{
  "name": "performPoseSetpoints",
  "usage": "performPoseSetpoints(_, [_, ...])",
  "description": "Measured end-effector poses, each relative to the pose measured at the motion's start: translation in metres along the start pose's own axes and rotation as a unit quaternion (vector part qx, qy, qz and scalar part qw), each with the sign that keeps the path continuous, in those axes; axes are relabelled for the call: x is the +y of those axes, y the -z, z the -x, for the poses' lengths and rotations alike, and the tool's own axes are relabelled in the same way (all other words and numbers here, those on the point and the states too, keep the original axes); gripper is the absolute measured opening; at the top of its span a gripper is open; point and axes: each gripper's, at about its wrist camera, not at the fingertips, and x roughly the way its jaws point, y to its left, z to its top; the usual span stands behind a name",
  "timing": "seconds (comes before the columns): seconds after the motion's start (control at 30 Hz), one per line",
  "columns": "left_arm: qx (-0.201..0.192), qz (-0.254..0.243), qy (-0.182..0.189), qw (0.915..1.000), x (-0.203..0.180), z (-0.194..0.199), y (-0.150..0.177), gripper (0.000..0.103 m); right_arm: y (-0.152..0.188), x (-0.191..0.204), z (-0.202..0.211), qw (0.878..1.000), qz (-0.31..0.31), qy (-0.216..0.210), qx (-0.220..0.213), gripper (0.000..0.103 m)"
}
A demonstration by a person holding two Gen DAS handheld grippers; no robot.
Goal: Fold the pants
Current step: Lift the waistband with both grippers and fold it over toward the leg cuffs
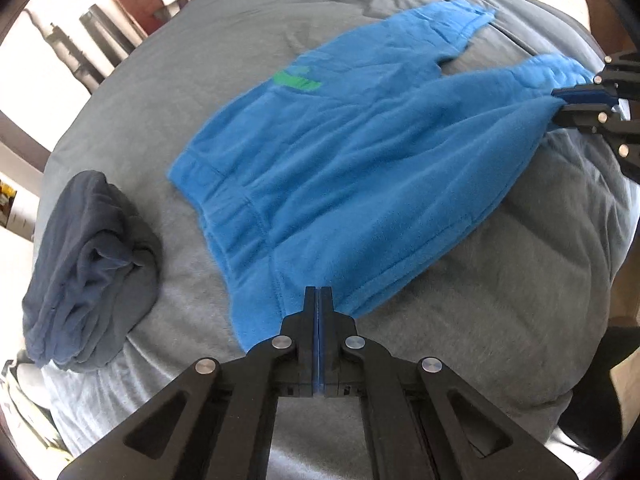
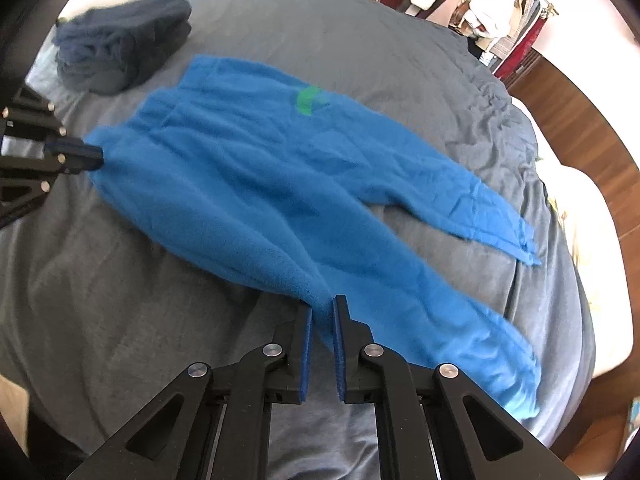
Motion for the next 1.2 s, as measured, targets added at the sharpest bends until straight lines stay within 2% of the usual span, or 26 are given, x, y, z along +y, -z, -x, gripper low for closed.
performPoseSetpoints(0.13, [-0.012,-0.002,0.004,0.9999,0.001,0.015,-0.003,0.002,-0.015,-0.013,0.01,1.0,0.007,-0.009,-0.015,0.009])
performPoseSetpoints(0.2, [-0.011,-0.021,0.019,0.9995,-0.004,0.016,-0.001,0.006,-0.021,-0.017,0.01,1.0,0.011,-0.012,-0.017,0.009])
performPoseSetpoints(0.23, [-0.011,-0.033,0.018,0.9992,-0.008,0.016,-0.001,0.017,-0.023,-0.019,0.01,1.0,0.012,-0.013,-0.019,0.009])
performPoseSetpoints(0.27, [-0.014,-0.052,0.011,0.9985,-0.013,0.014,0.0,0.038,-0.025,-0.02,0.01,1.0,0.013,-0.013,-0.02,0.008])
performPoseSetpoints(0.33, [-0.029,-0.084,-0.019,0.9959,-0.022,0.01,0.003,0.056,-0.028,-0.02,0.01,1.0,0.013,-0.015,-0.018,0.008])
performPoseSetpoints(0.4, [-0.042,-0.113,-0.046,0.9916,-0.03,0.007,0.007,0.056,-0.029,-0.021,0.009,1.0,0.014,-0.014,-0.016,0.008])
performPoseSetpoints(0.57, [-0.029,-0.143,-0.05,0.988,-0.037,-0.017,0.01,0.057,-0.032,-0.022,0.007,1.0,0.014,-0.012,-0.015,0.008])
performPoseSetpoints(0.6, [-0.026,-0.142,-0.051,0.9882,-0.036,-0.02,0.01,0.057,-0.033,-0.023,0.007,1.0,0.013,-0.012,-0.014,0.008])
performPoseSetpoints(0.63, [-0.023,-0.137,-0.052,0.9889,-0.034,-0.024,0.009,0.05,-0.034,-0.023,0.007,1.0,0.011,-0.011,-0.014,0.008])
performPoseSetpoints(0.67, [-0.018,-0.131,-0.045,0.9903,-0.032,-0.026,0.008,0.037,-0.033,-0.025,0.007,1.0,0.01,-0.011,-0.013,0.008])
performPoseSetpoints(0.77, [-0.009,-0.114,-0.025,0.9931,-0.028,-0.02,0.002,0.027,-0.034,-0.025,0.006,1.0,0.011,-0.012,-0.01,0.008])
performPoseSetpoints(0.97, [-0.005,-0.109,-0.022,0.9938,-0.016,0.006,-0.007,0.024,-0.038,-0.032,0.012,1.0,0.0,-0.024,-0.005,0.008])
performPoseSetpoints(1.2, [0.009,-0.072,0.016,0.9973,0.013,0.026,-0.04,0.023,-0.07,-0.065,0.01,0.997,-0.004,-0.073,0.009,0.008])
